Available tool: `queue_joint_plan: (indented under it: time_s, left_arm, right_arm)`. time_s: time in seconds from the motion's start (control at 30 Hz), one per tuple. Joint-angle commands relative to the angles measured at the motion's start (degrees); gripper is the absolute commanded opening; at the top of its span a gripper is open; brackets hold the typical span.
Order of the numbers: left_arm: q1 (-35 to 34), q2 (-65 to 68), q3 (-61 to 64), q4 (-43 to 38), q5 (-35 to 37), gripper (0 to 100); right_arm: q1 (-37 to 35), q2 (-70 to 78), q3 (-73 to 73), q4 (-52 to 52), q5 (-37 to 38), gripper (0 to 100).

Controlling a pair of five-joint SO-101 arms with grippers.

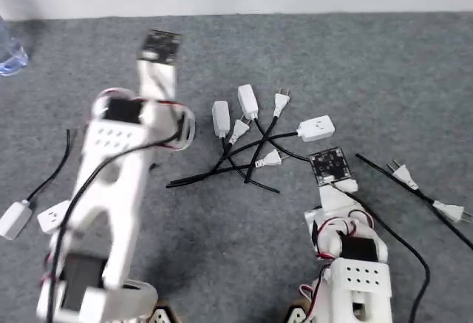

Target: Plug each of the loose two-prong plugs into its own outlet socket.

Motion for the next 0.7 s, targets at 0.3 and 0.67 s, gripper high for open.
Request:
queue_joint_plan:
  time_s: [0.3,0.67]
  left_arm:
    - [8.7,5.98,9.45,-23.47,17.32,18]
    - [11.96,8.35,20.44,-50.11,21.63,18]
  right_arm:
    - [0.84,-0.84,-0.44,-2.33,1.49,20.9]
    - [0.75,-0.84,-0.35,-2.15,1.58,20.9]
